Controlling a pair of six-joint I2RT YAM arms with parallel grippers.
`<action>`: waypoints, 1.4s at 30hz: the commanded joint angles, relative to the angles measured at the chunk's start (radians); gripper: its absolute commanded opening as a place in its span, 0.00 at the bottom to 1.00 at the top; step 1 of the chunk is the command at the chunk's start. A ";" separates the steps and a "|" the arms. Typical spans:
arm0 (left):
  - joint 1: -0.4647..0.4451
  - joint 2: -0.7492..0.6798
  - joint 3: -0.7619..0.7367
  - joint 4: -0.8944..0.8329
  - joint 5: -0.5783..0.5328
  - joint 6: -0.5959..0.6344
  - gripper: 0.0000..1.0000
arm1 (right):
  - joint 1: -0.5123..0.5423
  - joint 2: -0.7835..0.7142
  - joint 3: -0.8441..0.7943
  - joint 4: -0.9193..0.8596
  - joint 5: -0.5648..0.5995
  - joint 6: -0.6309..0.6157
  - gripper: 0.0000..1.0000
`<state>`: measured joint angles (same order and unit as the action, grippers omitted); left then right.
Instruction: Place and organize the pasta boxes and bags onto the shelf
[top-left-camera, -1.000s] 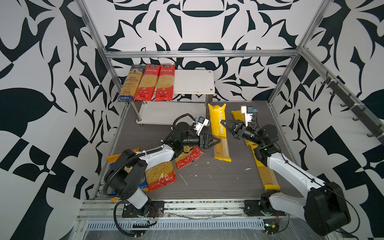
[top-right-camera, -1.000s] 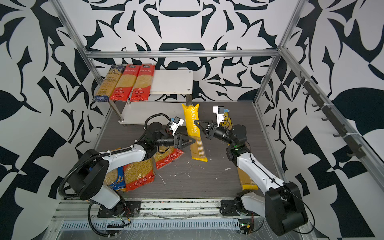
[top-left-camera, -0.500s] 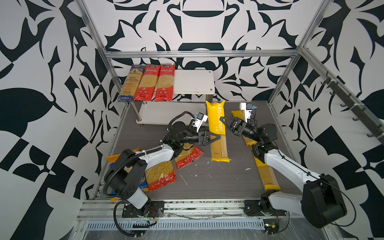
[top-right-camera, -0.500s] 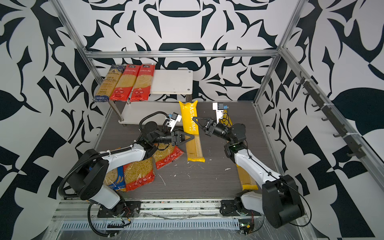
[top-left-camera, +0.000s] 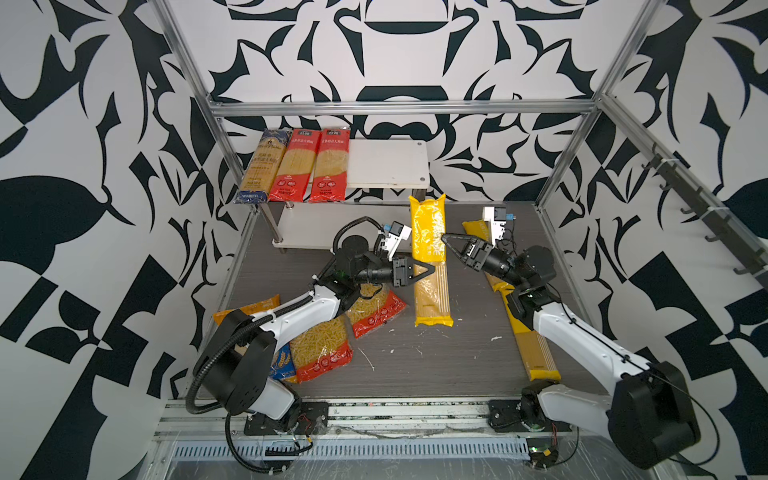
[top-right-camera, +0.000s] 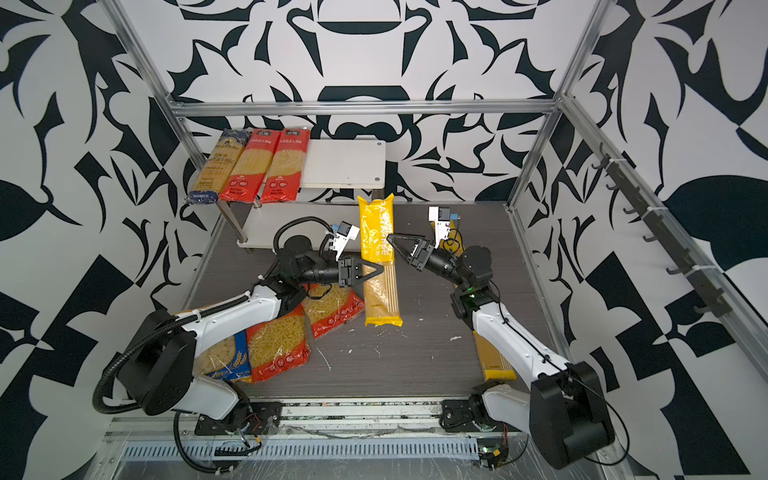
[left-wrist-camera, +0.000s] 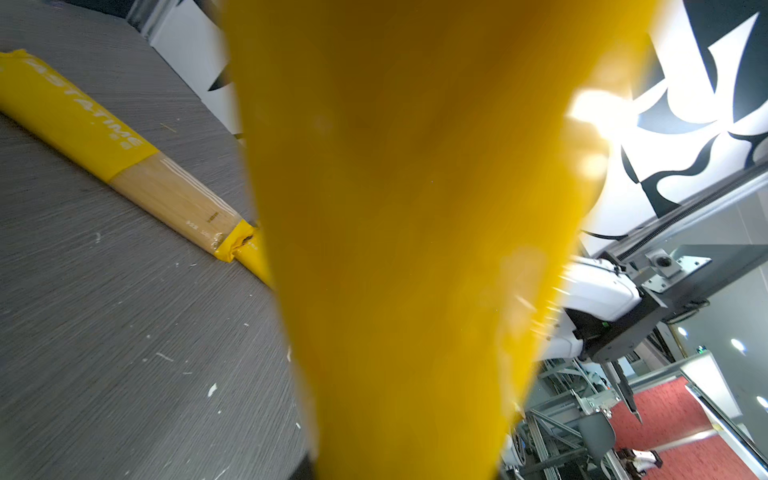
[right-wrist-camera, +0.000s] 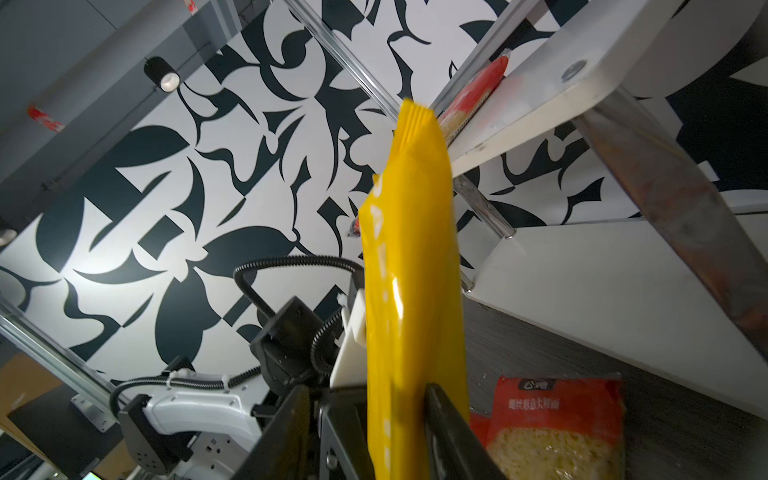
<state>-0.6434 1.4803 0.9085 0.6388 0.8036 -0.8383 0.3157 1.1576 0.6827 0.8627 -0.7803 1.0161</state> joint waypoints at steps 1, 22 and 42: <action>0.054 -0.091 0.112 -0.076 -0.070 0.017 0.14 | 0.009 -0.077 -0.047 -0.116 0.008 -0.077 0.56; 0.168 -0.020 0.365 -0.266 0.030 -0.099 0.16 | 0.192 -0.031 0.019 -0.300 0.072 -0.199 0.67; 0.158 -0.024 0.382 -0.337 0.011 -0.039 0.16 | 0.030 -0.113 0.058 -0.474 -0.076 -0.221 0.76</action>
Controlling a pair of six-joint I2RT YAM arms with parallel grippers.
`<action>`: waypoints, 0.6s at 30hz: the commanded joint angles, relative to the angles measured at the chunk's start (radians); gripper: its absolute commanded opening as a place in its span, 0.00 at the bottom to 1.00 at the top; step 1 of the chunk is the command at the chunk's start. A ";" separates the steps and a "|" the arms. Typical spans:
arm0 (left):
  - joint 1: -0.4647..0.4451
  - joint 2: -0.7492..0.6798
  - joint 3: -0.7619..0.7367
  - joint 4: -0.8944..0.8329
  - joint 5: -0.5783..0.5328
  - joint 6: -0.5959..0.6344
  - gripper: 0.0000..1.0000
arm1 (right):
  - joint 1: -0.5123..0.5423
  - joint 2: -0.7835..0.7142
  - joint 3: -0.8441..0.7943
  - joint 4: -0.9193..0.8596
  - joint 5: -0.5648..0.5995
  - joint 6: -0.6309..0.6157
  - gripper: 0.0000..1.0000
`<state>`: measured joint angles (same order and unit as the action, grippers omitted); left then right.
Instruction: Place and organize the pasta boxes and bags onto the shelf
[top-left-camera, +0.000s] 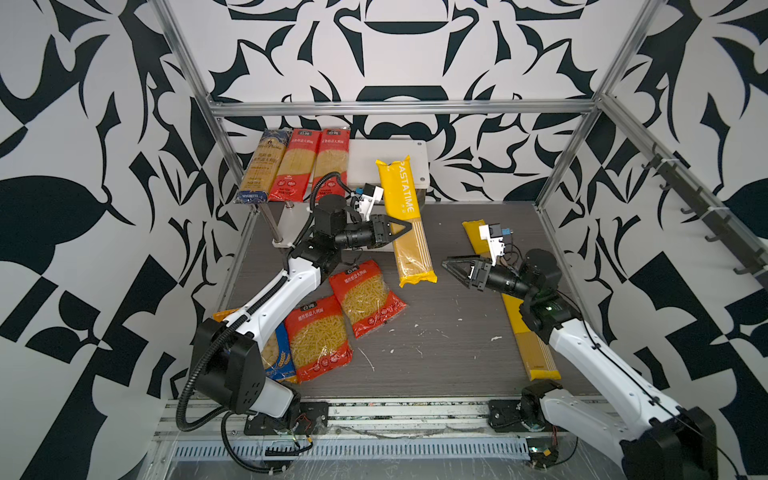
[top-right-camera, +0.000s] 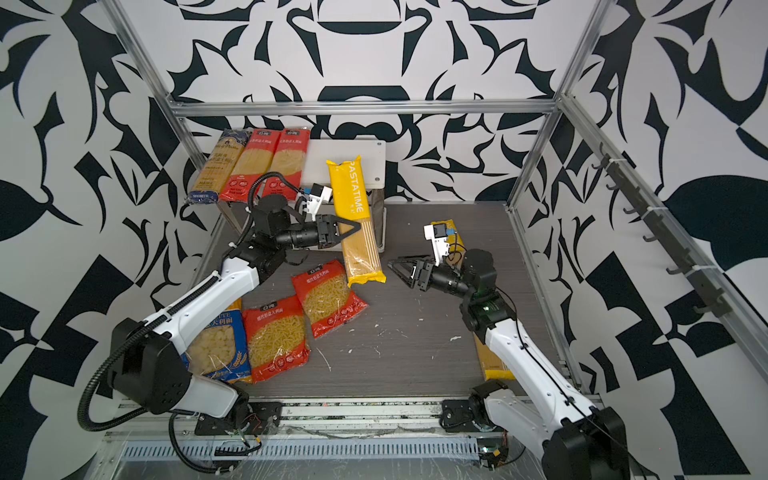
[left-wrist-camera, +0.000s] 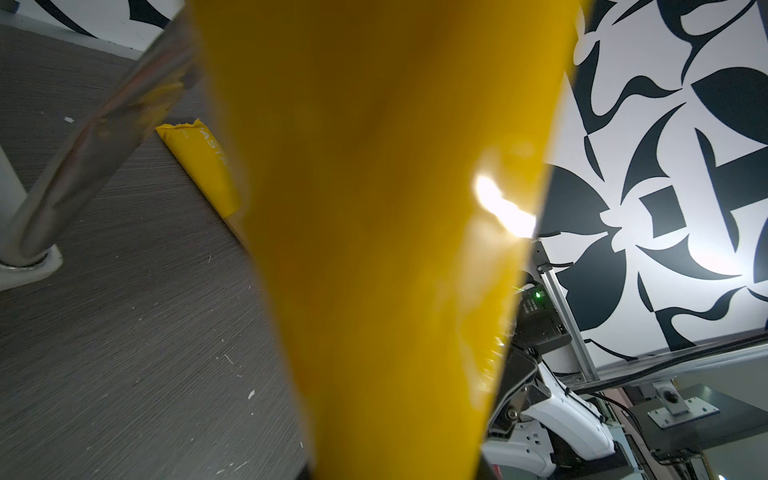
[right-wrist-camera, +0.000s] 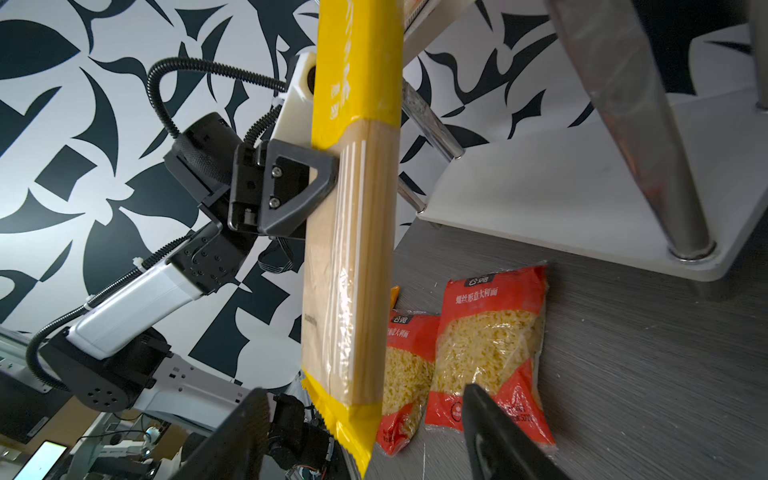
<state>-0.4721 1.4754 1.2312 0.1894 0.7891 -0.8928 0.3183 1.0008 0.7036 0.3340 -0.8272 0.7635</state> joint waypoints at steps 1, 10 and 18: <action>-0.018 -0.015 0.061 0.112 0.024 0.015 0.16 | 0.044 0.058 0.038 0.082 -0.022 0.046 0.76; -0.032 0.000 0.077 0.121 0.023 -0.005 0.16 | 0.164 0.168 0.069 0.202 0.022 0.072 0.56; -0.030 0.005 0.095 0.107 -0.001 -0.047 0.30 | 0.165 0.156 0.021 0.370 0.149 0.164 0.13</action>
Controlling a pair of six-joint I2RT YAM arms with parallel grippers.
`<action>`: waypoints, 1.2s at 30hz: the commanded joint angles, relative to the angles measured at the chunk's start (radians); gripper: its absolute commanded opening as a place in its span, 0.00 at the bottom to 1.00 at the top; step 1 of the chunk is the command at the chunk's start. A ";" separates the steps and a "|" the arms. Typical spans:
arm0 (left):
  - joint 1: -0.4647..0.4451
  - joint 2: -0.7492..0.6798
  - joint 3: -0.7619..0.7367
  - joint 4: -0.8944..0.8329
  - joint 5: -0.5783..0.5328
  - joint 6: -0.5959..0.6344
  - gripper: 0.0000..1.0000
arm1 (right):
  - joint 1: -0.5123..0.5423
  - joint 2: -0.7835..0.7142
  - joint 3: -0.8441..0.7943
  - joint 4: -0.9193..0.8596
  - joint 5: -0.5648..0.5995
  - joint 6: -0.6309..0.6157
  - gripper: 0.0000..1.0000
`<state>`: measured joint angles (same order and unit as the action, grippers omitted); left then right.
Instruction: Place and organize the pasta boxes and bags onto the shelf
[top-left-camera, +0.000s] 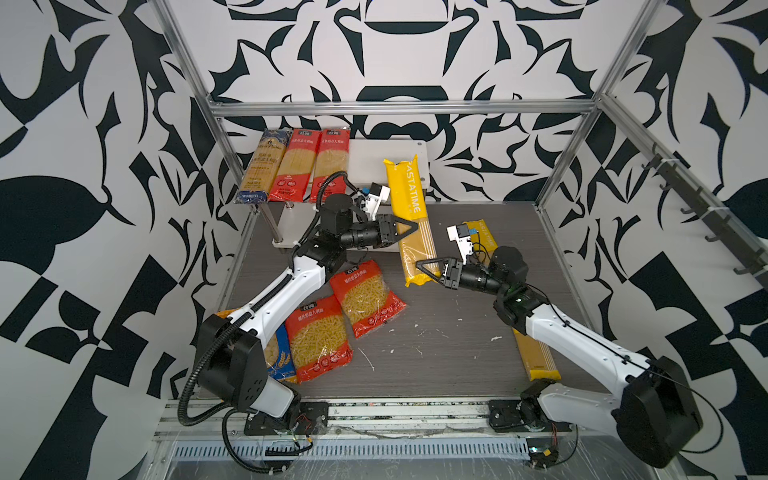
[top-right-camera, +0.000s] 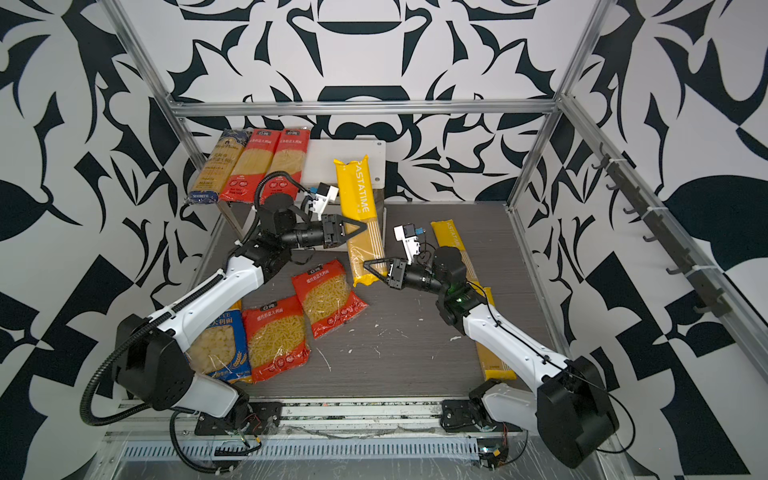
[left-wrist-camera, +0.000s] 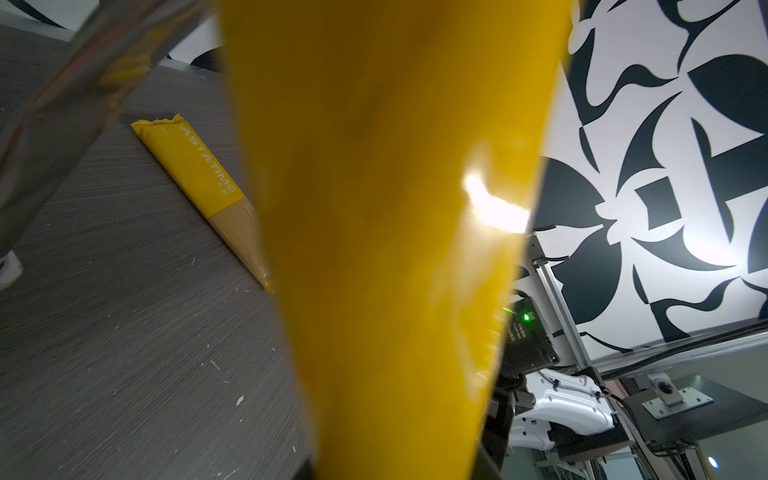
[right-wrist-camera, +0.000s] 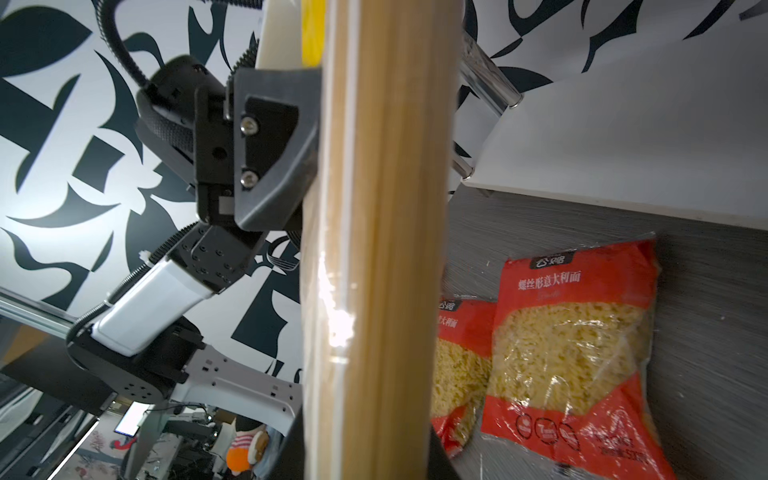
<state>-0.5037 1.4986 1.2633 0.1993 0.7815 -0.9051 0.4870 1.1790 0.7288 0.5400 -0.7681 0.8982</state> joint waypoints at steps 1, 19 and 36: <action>0.003 -0.018 0.066 0.091 0.006 -0.038 0.33 | -0.004 -0.020 -0.001 0.187 0.102 0.044 0.12; 0.040 -0.324 -0.240 0.009 -0.212 -0.088 0.76 | -0.002 0.183 0.428 0.048 0.252 0.187 0.00; 0.085 -0.684 -0.403 -0.108 -0.577 -0.207 0.95 | 0.137 0.582 0.954 -0.142 0.337 0.316 0.00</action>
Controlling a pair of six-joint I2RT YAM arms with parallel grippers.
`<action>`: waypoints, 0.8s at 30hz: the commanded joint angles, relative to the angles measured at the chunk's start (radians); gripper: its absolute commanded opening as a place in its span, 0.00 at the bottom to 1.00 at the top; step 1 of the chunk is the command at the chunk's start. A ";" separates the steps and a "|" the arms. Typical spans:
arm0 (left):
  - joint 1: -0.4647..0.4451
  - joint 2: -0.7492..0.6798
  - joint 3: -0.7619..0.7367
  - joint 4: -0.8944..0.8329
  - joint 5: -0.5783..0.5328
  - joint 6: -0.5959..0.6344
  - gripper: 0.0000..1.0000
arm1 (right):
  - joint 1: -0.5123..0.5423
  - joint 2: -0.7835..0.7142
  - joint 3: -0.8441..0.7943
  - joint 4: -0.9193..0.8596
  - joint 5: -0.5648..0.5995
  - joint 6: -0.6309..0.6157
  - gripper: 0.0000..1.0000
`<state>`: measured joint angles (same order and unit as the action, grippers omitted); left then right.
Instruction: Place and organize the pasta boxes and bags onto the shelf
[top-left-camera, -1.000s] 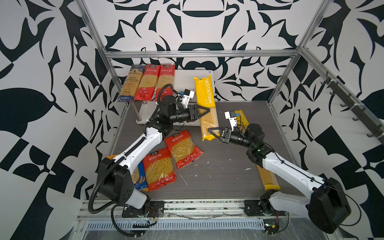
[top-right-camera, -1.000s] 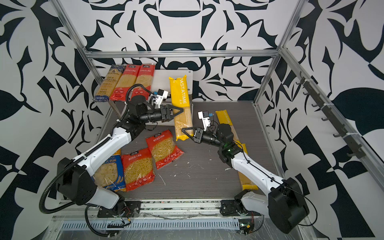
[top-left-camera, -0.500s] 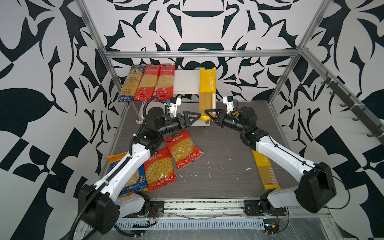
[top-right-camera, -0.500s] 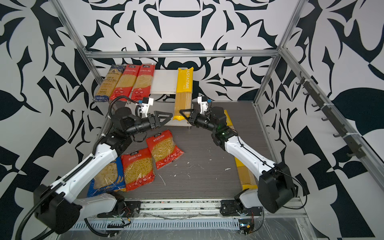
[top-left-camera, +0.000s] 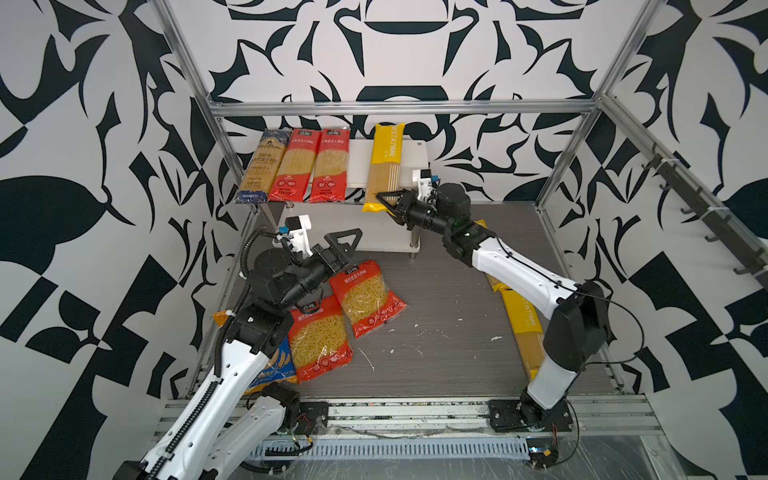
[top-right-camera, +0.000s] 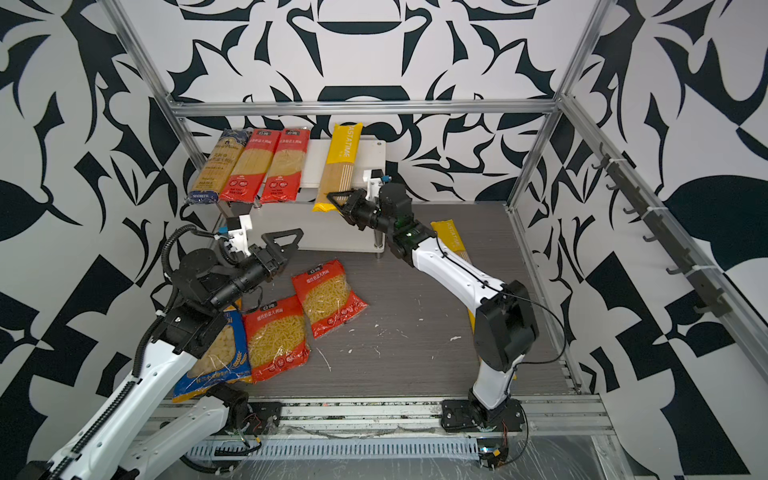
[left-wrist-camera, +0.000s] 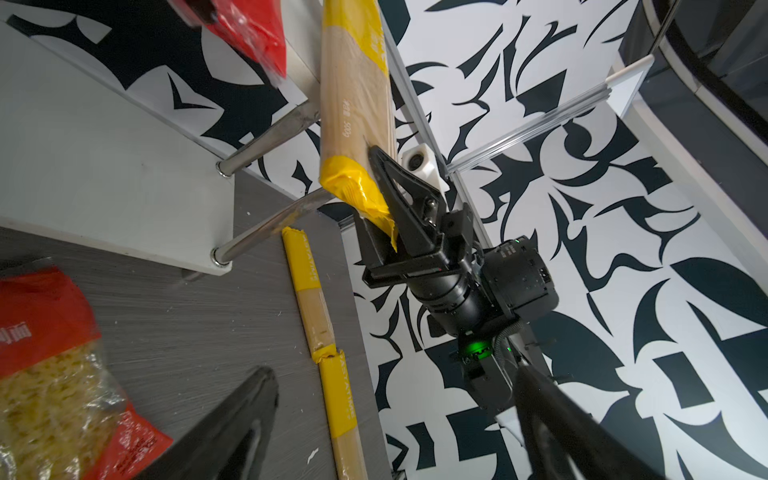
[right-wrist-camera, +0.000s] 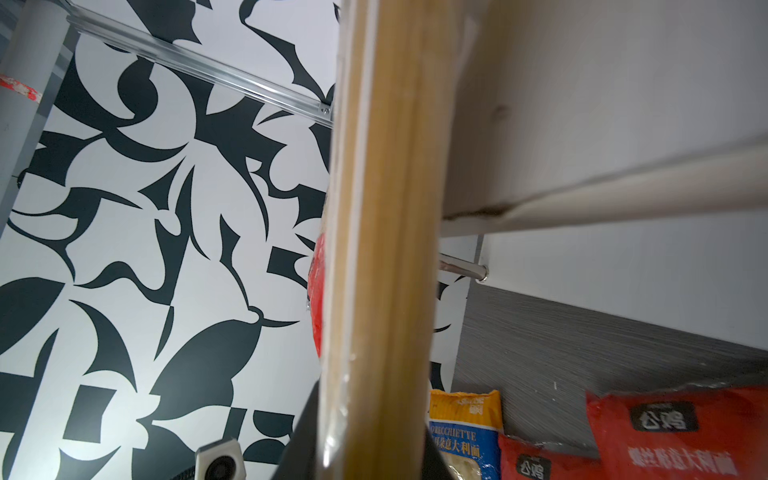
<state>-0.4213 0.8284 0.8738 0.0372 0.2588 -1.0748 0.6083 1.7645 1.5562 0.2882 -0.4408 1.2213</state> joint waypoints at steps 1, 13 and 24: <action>0.003 -0.013 -0.018 0.070 -0.053 -0.050 0.96 | 0.016 0.013 0.142 0.111 0.006 0.005 0.04; 0.001 0.126 -0.076 0.379 -0.039 -0.206 1.00 | -0.008 -0.043 0.038 0.082 -0.037 0.010 0.51; -0.041 0.400 0.108 0.404 -0.104 -0.149 0.96 | -0.088 -0.293 -0.269 0.109 -0.037 -0.035 0.63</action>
<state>-0.4553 1.1973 0.9268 0.3931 0.1925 -1.2472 0.5365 1.5379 1.3239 0.3424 -0.4713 1.2228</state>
